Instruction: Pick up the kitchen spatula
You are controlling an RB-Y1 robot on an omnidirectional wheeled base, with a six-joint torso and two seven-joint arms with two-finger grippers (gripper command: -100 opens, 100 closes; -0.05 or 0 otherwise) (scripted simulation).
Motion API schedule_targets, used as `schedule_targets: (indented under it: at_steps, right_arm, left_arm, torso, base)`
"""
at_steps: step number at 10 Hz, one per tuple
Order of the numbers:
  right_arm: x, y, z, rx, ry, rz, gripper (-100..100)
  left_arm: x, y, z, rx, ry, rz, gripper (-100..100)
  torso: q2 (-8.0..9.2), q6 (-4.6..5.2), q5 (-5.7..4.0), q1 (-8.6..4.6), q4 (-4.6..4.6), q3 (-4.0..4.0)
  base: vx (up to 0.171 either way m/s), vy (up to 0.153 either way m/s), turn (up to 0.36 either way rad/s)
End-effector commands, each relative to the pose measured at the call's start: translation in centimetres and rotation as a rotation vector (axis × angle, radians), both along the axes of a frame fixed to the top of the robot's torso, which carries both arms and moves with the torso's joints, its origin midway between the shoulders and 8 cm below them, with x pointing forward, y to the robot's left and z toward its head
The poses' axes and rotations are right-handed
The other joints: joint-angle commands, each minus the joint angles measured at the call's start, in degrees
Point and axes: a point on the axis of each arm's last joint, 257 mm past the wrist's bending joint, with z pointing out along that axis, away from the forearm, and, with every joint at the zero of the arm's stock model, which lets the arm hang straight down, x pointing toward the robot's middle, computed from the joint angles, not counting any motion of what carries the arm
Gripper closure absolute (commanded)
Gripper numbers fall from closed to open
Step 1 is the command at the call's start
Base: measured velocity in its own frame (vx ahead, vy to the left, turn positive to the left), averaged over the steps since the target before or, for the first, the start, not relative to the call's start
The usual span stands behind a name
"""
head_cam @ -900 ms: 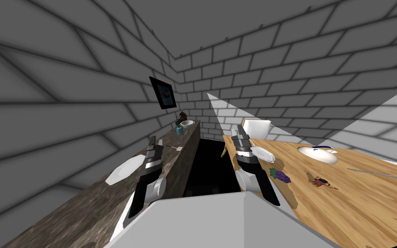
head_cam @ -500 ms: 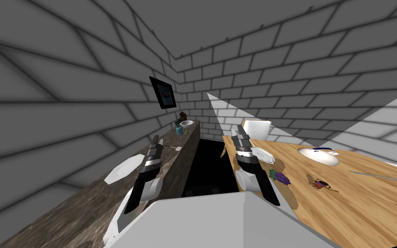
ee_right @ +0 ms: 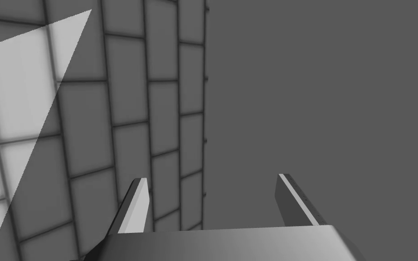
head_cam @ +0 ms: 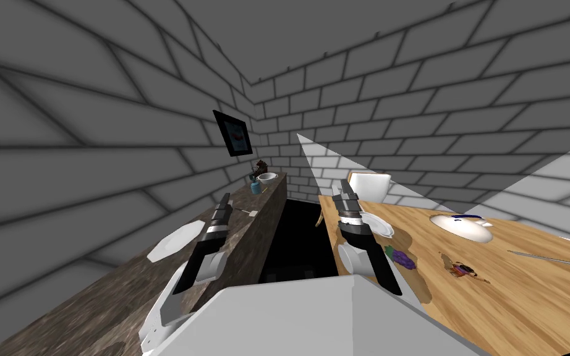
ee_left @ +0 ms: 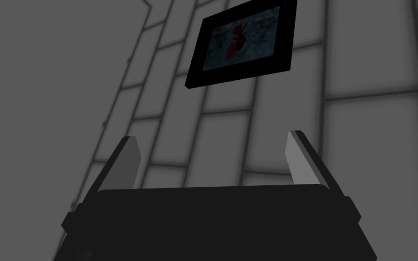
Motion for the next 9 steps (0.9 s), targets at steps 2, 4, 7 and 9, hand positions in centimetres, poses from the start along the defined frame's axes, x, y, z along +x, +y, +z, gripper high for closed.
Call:
schedule_targets:
  at_steps: [2, 4, 7, 9]
  right_arm:
    - [0.0, 0.0, 0.0, 0.000, 0.000, 0.000, 0]
    - [0.0, 0.0, 0.0, 0.000, 0.000, 0.000, 0]
    - [0.0, 0.0, 0.0, 0.000, 0.000, 0.000, 0]
    - [0.0, 0.0, 0.0, 0.000, 0.000, 0.000, 0]
  left_arm:
    - [0.9, 1.0, -1.0, 0.034, 0.058, 0.022, -100]
    - [1.6, 2.1, -1.5, 0.065, 0.101, 0.043, -100]
    - [2.8, 4.4, -1.9, 0.132, 0.164, 0.087, -100]
    - [3.0, 4.6, -2.5, 0.127, 0.190, 0.093, -100]
  torso:
    - [0.01, -0.01, 0.00, -0.01, 0.00, 0.00]
    - [0.01, -0.01, 0.00, 0.06, 0.00, 0.01]
    - [0.03, -0.01, 0.07, 0.29, 0.01, 0.02]
    - [0.03, -0.01, 0.07, 0.29, 0.01, 0.02]
  base:
    - [-0.002, -0.073, 0.021]
    - [-0.002, -0.029, 0.030]
    - [-0.010, -0.001, 0.033]
    - [-0.003, 0.000, 0.009]
